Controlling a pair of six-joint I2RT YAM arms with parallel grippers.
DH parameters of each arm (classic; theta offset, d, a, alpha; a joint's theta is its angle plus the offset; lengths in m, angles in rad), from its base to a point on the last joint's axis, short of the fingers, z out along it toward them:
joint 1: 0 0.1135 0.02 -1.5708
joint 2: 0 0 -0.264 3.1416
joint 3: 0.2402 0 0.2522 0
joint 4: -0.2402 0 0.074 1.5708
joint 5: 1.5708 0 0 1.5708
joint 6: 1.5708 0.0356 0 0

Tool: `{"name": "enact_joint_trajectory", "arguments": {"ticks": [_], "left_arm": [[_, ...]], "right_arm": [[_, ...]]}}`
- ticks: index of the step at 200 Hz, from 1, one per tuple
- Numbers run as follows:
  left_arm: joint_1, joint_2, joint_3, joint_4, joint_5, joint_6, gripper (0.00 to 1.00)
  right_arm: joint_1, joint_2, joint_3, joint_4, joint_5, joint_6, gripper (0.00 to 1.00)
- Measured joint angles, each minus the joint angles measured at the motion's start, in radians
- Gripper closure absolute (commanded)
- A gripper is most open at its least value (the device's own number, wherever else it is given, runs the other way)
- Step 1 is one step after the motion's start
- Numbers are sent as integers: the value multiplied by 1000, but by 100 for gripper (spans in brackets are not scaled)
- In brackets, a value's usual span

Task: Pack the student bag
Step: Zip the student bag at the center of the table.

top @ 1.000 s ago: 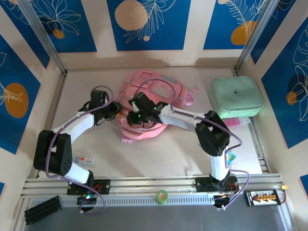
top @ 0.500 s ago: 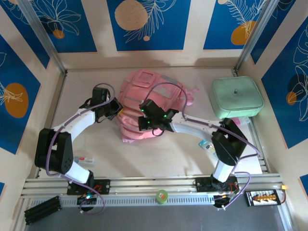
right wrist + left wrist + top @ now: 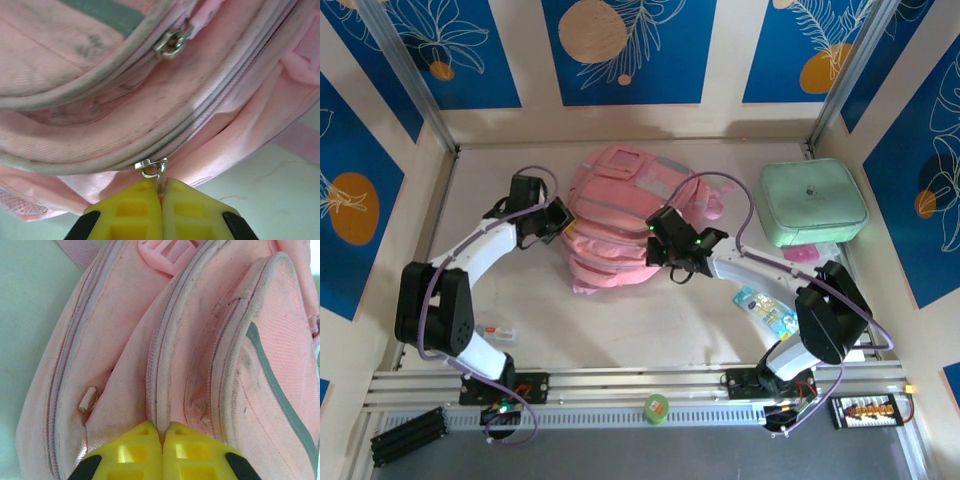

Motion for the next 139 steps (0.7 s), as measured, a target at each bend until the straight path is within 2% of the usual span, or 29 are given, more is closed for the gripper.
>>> {"name": "enact_joint_trajectory", "arguments": {"ticks": [21, 41, 63, 104, 139], "left_arm": [[10, 17, 48, -36, 0, 42, 99], [26, 24, 77, -64, -8, 81, 70], [56, 19, 88, -90, -55, 101, 57], [138, -68, 55, -112, -103, 106, 50], [145, -142, -23, -73, -44, 54, 49]], "right_arm": [[-6, 0, 1, 21, -63, -57, 100], [6, 9, 21, 24, -106, -103, 100], [28, 62, 89, 18, -142, -133, 100], [67, 198, 234, 30, -213, -164, 100], [105, 320, 361, 50, -254, -183, 100]]}}
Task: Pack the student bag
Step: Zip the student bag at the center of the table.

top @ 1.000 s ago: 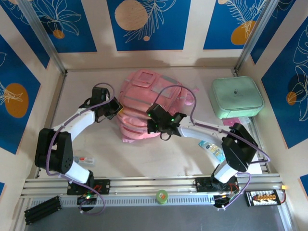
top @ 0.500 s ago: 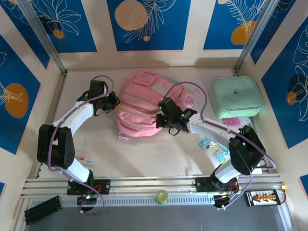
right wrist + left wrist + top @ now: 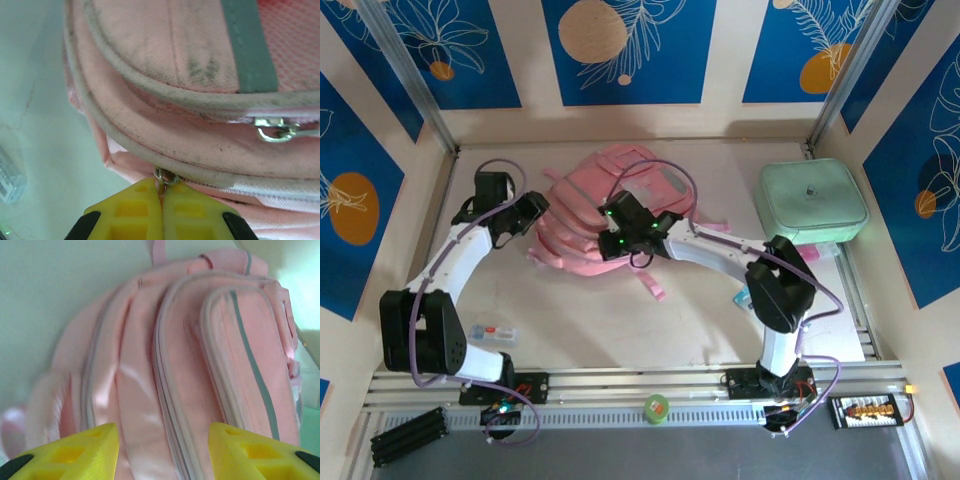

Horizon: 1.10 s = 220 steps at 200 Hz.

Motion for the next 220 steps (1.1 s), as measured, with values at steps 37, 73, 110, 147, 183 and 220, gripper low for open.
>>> {"name": "enact_joint_trajectory", "arguments": {"ticks": [37, 73, 110, 147, 183, 220], "left_arm": [[0, 10, -37, 23, 60, -36, 50], [0, 64, -41, 105, 123, -74, 51], [-3, 129, -58, 174, 165, -121, 61], [-5, 150, -63, 213, 179, -149, 93], [-7, 150, -61, 206, 169, -136, 100], [-11, 151, -60, 182, 156, -111, 100]], "right_arm": [[20, 37, 39, 8, -16, -11, 100], [23, 40, 40, 13, -24, -11, 100], [23, 43, 40, 13, -36, -18, 100], [24, 43, 39, 8, -31, -18, 100], [24, 24, -10, -7, 26, -24, 100], [-50, -63, -125, -21, 72, -26, 100]]}}
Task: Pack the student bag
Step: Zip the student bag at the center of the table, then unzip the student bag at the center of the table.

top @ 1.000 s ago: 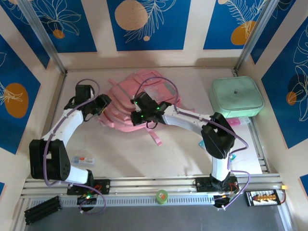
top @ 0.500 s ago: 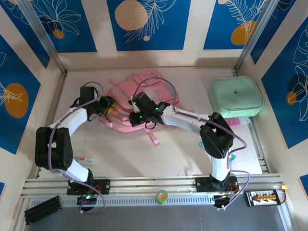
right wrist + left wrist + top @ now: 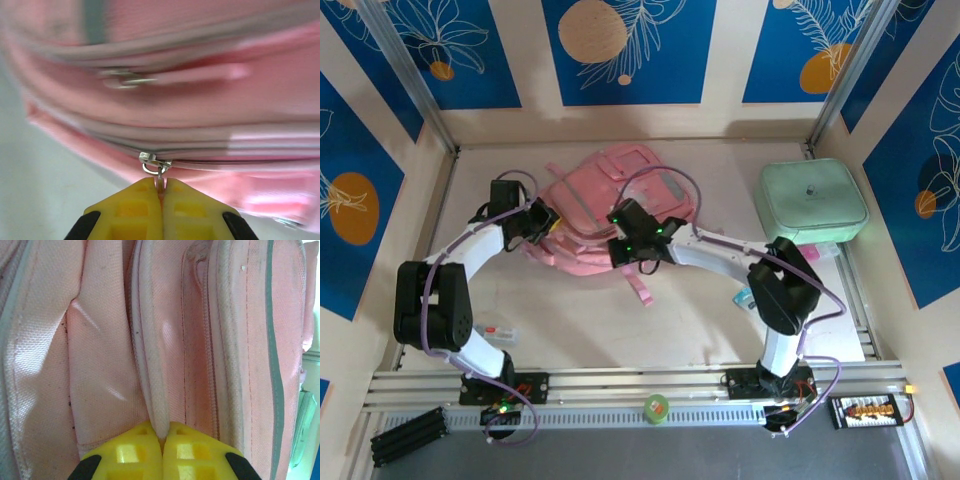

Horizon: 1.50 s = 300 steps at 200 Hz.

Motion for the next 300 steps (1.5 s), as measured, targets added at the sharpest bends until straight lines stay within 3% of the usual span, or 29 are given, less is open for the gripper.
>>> {"name": "enact_joint_trajectory", "arguments": {"ticks": [37, 123, 154, 182, 213, 247, 300], "left_arm": [[0, 0, 0, -5, 1, 26, 100], [-60, -51, -31, -30, 53, 49, 100], [-166, -123, -85, -24, 18, 12, 96], [-257, -163, -137, -3, -56, -48, 94], [-299, -165, -142, 2, -140, -80, 92], [-320, -167, -161, 28, -187, -106, 89], [-327, -167, -172, 44, -202, -114, 89]], "right_arm": [[-128, -41, -14, -72, 15, 1, 100], [-263, -3, 98, -232, -17, 28, 96], [-319, -1, 98, -248, -19, 20, 82], [-350, -43, 76, -252, 5, 8, 56], [-361, -230, -27, -208, -6, 18, 30], [-346, -321, -90, -95, -137, 50, 23], [-274, -138, -34, 13, -238, 103, 21]]}}
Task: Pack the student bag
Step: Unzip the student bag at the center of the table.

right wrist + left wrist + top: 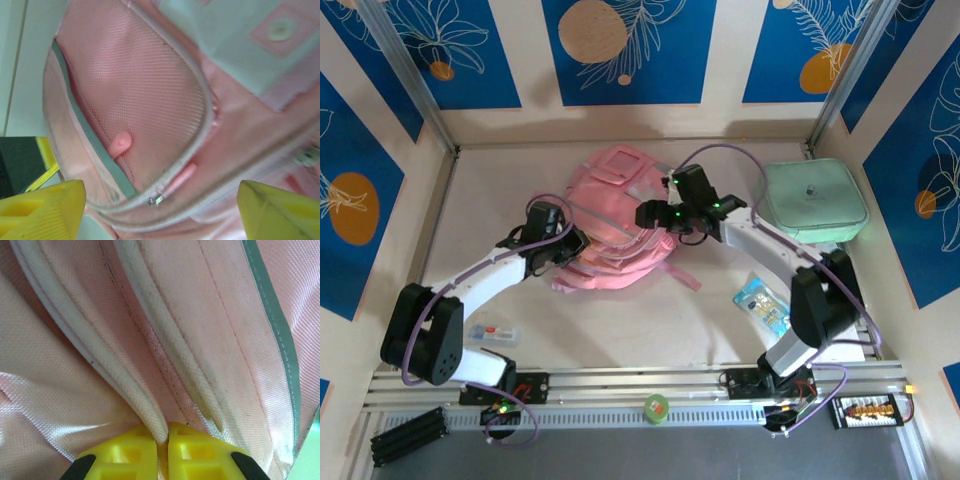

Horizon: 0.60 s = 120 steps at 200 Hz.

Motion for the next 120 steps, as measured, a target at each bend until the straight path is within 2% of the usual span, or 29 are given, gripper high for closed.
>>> {"name": "enact_joint_trajectory", "arguments": {"ticks": [55, 90, 120], "left_arm": [[-2, 3, -7, 13, 0, 1, 90], [-2, 17, -7, 13, -1, 1, 90], [-6, 41, -7, 19, 0, 0, 90]], "right_arm": [[23, 166, 131, -10, -8, 17, 21], [50, 168, 128, -31, -10, -18, 21], [103, 114, 35, -35, -40, -43, 22]]}}
